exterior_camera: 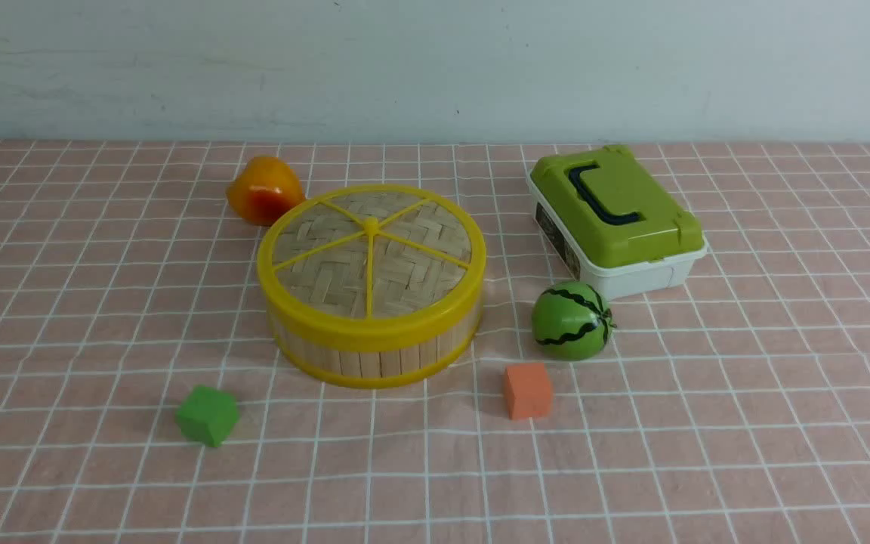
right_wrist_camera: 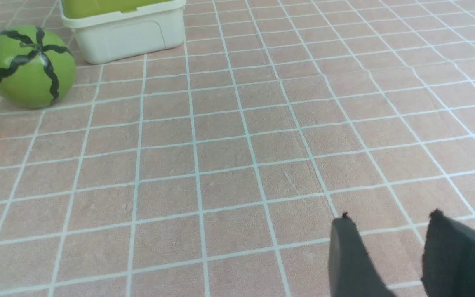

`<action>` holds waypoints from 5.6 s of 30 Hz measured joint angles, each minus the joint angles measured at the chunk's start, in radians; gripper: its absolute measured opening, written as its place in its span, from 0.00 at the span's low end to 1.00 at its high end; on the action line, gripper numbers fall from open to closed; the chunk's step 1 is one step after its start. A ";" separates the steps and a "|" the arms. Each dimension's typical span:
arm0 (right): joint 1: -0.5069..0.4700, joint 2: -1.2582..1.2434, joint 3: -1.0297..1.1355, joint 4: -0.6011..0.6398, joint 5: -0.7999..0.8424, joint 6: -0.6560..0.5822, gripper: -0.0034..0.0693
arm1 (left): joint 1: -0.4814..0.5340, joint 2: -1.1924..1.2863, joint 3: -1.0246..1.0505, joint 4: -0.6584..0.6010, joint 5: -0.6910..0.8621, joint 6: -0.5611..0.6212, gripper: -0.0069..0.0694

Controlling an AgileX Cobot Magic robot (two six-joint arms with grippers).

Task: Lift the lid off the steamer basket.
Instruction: Use the left arm to lift the lid of the steamer

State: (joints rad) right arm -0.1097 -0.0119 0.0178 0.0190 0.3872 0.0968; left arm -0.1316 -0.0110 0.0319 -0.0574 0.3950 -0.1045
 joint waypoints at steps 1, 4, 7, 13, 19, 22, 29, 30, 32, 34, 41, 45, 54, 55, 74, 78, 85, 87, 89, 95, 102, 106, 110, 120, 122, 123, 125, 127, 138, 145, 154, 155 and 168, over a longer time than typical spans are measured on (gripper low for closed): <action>0.000 0.000 0.000 0.000 0.000 0.000 0.38 | 0.000 0.000 0.000 0.000 0.000 0.000 0.19; 0.000 0.000 0.000 0.000 0.000 0.000 0.38 | 0.000 0.000 0.000 0.000 0.000 0.000 0.20; 0.000 0.000 0.000 0.000 0.000 0.000 0.38 | 0.000 0.000 0.000 0.000 0.000 0.000 0.20; 0.000 0.000 0.000 0.000 0.000 0.000 0.38 | 0.000 0.000 0.000 0.000 0.000 0.000 0.21; 0.000 0.000 0.000 0.000 0.000 0.000 0.38 | 0.000 0.000 0.000 0.000 0.000 0.000 0.21; 0.000 0.000 0.000 0.000 0.000 0.000 0.38 | 0.000 0.000 0.000 0.000 0.000 0.000 0.21; 0.000 0.000 0.000 0.000 0.000 0.000 0.38 | 0.000 0.000 0.000 0.000 0.000 0.000 0.21; 0.000 0.000 0.000 0.000 0.000 0.000 0.38 | 0.000 0.000 0.000 0.000 0.000 0.000 0.21; 0.000 0.000 0.000 0.000 0.000 0.000 0.38 | 0.000 0.000 0.000 0.000 0.000 0.000 0.21; 0.000 0.000 0.000 0.000 0.000 0.000 0.38 | 0.000 0.000 0.000 0.000 0.000 0.000 0.22; 0.000 0.000 0.000 0.000 0.000 0.000 0.38 | 0.000 0.000 0.000 0.000 0.000 0.000 0.23; 0.000 0.000 0.000 0.000 0.000 0.000 0.38 | 0.000 0.000 0.000 0.000 0.000 0.000 0.24; 0.000 0.000 0.000 0.000 0.000 0.000 0.38 | 0.000 0.000 0.000 0.000 -0.002 0.000 0.24; 0.000 0.000 0.000 0.000 0.000 0.000 0.38 | 0.000 0.000 0.000 0.000 -0.003 0.000 0.24; 0.000 0.000 0.000 0.000 0.000 0.000 0.38 | 0.000 0.000 0.000 -0.003 -0.848 0.000 0.26; 0.000 0.000 0.000 0.000 0.000 0.000 0.38 | 0.000 0.000 0.000 -0.008 -0.910 0.000 0.26; 0.000 0.000 0.000 0.000 0.000 0.000 0.38 | 0.000 0.000 -0.042 -0.058 -0.924 -0.213 0.25; 0.000 0.000 0.000 0.000 0.000 0.000 0.38 | 0.000 0.000 -0.115 -0.048 -0.813 -0.248 0.22; 0.000 0.000 0.000 0.000 0.000 0.000 0.38 | 0.000 0.015 -0.230 -0.022 -0.645 -0.255 0.14; 0.000 0.000 0.000 0.000 0.000 0.000 0.38 | 0.000 0.234 -0.487 0.016 -0.267 -0.239 0.07; 0.000 0.000 0.000 0.000 0.000 0.000 0.38 | 0.000 0.600 -0.569 -0.023 0.031 -0.230 0.07; 0.000 0.000 0.000 0.000 0.000 0.000 0.38 | 0.000 0.753 -0.571 -0.112 0.125 -0.164 0.07; 0.000 0.000 0.000 0.000 0.000 0.000 0.38 | 0.000 0.894 -0.608 -0.240 0.213 -0.030 0.07; 0.000 0.000 0.000 0.000 0.000 0.000 0.38 | 0.000 1.275 -0.914 -0.447 0.376 0.094 0.07; 0.000 0.000 0.000 0.000 0.000 0.000 0.38 | 0.000 1.341 -0.992 -0.446 0.416 0.097 0.07; 0.000 0.000 0.000 0.000 0.000 0.000 0.38 | 0.000 1.396 -1.055 -0.446 0.443 0.098 0.07; 0.000 0.000 0.000 0.000 0.000 0.000 0.38 | 0.000 1.463 -1.153 -0.445 0.495 0.099 0.07; 0.000 0.000 0.000 0.000 0.000 0.000 0.38 | 0.000 1.526 -1.260 -0.442 0.544 0.105 0.07; 0.000 0.000 0.000 0.000 0.000 0.000 0.38 | -0.173 1.888 -1.845 -0.087 0.725 -0.041 0.31; 0.000 0.000 0.000 0.000 0.000 0.000 0.38 | -0.263 2.121 -2.160 0.095 0.785 -0.118 0.54; 0.000 0.000 0.000 0.000 0.000 0.000 0.38 | -0.278 2.287 -2.314 0.073 0.768 -0.125 0.56; 0.000 0.000 0.000 0.000 0.000 0.000 0.38 | -0.278 2.289 -2.314 0.075 0.767 -0.125 0.56; 0.000 0.000 0.000 0.000 0.000 0.000 0.38 | -0.278 2.314 -2.315 0.135 0.761 -0.125 0.27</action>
State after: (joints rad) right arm -0.1097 -0.0119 0.0178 0.0190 0.3872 0.0968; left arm -0.4099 2.3029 -2.2830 0.0778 1.1561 -0.2299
